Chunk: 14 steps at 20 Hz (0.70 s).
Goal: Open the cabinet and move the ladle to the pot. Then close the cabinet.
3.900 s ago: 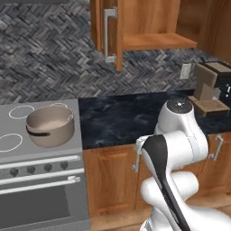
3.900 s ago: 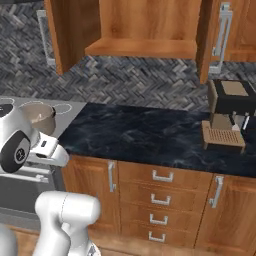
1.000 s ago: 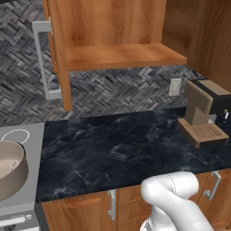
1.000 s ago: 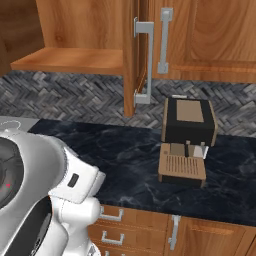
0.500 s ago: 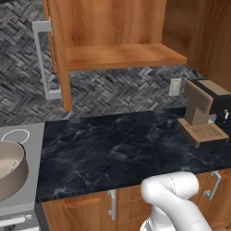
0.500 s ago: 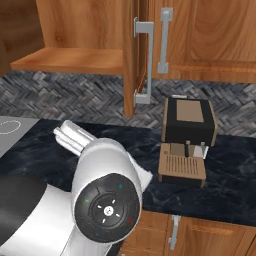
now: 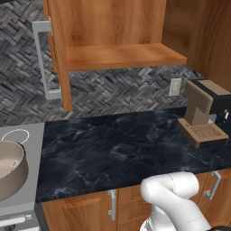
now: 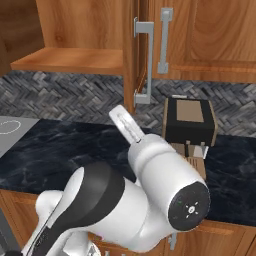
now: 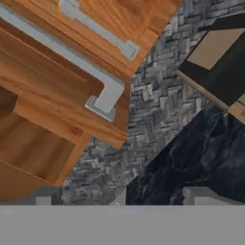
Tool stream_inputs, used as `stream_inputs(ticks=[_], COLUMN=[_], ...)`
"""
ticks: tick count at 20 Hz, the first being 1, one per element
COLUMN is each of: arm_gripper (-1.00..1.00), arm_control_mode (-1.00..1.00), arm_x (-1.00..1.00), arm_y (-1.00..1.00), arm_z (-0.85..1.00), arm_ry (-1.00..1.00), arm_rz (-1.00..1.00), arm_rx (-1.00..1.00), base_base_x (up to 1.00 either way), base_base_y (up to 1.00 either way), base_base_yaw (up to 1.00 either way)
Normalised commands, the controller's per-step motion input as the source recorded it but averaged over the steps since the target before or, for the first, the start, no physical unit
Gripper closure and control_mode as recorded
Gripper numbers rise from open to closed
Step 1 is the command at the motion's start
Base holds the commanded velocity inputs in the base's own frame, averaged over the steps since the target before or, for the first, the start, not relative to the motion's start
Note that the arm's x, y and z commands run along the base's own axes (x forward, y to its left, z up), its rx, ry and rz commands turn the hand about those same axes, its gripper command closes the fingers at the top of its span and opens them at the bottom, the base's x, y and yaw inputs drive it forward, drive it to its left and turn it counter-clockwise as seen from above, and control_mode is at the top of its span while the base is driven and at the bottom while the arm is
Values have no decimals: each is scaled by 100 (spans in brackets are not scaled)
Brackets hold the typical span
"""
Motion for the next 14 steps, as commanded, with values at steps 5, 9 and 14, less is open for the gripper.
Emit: stream_inputs(ticks=[5,9,14], arm_gripper=[-100,-100,-100], arm_control_mode=[-100,-100,-100], arm_x=[68,73,74], arm_y=[-35,-34,-31], arm_z=[0,0,0], arm_ry=[-1,0,0], arm_rz=[0,0,0], arm_rx=[32,30,30], base_base_x=[0,0,0], base_base_y=[0,0,0], base_base_yaw=[0,0,0])
